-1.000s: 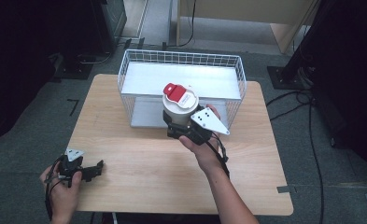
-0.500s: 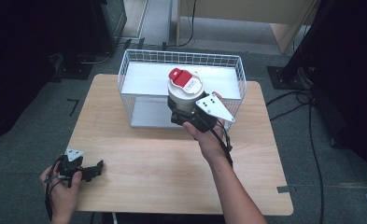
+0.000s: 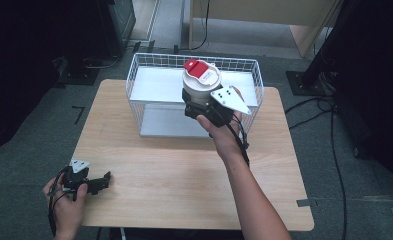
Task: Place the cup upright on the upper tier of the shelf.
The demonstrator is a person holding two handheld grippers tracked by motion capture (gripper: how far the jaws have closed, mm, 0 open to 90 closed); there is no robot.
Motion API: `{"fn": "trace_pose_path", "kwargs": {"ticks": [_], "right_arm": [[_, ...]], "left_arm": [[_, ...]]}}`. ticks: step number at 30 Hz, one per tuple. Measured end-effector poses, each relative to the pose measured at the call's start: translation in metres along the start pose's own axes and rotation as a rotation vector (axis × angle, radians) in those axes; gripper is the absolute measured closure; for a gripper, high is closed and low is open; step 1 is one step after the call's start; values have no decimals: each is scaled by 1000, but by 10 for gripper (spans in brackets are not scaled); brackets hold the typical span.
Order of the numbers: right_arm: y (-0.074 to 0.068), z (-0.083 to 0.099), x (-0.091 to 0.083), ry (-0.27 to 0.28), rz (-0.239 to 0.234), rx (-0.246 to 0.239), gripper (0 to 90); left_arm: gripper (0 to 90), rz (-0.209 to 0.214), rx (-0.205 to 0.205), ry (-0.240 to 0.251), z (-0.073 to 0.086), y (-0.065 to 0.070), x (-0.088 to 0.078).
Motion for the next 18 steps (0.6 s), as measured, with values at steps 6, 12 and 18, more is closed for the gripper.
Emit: {"fn": "trace_pose_path", "kwargs": {"ticks": [6,12,18], "right_arm": [[10,-5,15,-16,22,-4,79],[16,-5,30,-37,38,-8,79],[31,-10,50,-53,67,9,80]], "left_arm": [[0,0,0,1,0,0,0],[0,5,-5,4,0,0,0],[0,8,-7,3,0,0,0]]}}
Point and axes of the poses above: each handheld gripper's, and its own axes: x roughly forward along the jaws, z roughly out of its underside, y roughly to its right, the point moved 9 cm from there along x, roughly forward along the jaws, and after that the axes turned 14 degrees about -y, right-handed, at the moved point
